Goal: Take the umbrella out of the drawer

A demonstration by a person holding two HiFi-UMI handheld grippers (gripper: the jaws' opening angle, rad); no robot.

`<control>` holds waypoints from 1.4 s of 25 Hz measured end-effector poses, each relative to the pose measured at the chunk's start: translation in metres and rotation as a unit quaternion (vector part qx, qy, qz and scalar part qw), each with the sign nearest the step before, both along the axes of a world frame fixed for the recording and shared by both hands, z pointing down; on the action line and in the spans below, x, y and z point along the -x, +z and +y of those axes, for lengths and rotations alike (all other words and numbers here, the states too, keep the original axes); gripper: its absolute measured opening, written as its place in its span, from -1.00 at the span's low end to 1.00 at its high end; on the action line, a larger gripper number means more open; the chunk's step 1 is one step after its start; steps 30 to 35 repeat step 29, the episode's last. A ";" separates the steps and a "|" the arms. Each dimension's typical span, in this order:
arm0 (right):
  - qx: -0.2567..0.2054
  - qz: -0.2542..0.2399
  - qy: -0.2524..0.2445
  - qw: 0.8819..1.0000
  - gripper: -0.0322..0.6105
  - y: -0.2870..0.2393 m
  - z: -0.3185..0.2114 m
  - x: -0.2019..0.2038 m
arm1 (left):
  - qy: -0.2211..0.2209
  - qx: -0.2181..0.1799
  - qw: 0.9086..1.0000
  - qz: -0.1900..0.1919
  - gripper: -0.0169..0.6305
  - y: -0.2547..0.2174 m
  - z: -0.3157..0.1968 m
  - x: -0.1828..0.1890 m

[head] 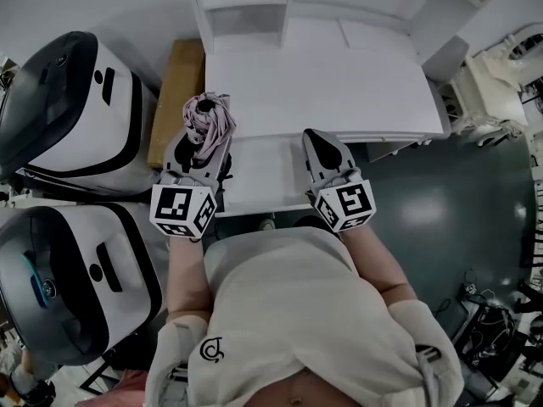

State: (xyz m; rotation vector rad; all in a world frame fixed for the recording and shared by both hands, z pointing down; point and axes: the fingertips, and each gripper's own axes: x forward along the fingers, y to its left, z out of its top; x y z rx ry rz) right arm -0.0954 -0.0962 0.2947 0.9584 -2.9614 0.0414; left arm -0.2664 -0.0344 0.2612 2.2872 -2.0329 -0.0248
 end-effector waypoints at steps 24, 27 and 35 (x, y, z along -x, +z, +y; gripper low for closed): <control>0.001 0.010 0.000 1.000 -0.89 -0.006 -0.001 0.004 | -0.001 0.029 0.999 -0.036 -0.22 0.020 -0.010 -0.008; 0.006 0.008 0.001 1.000 -0.89 -0.005 -0.003 0.002 | 0.002 0.031 0.999 -0.037 -0.22 0.021 -0.012 -0.012; 0.009 0.007 0.002 1.000 -0.89 -0.006 -0.005 0.001 | 0.003 0.030 0.999 -0.038 -0.22 0.020 -0.013 -0.013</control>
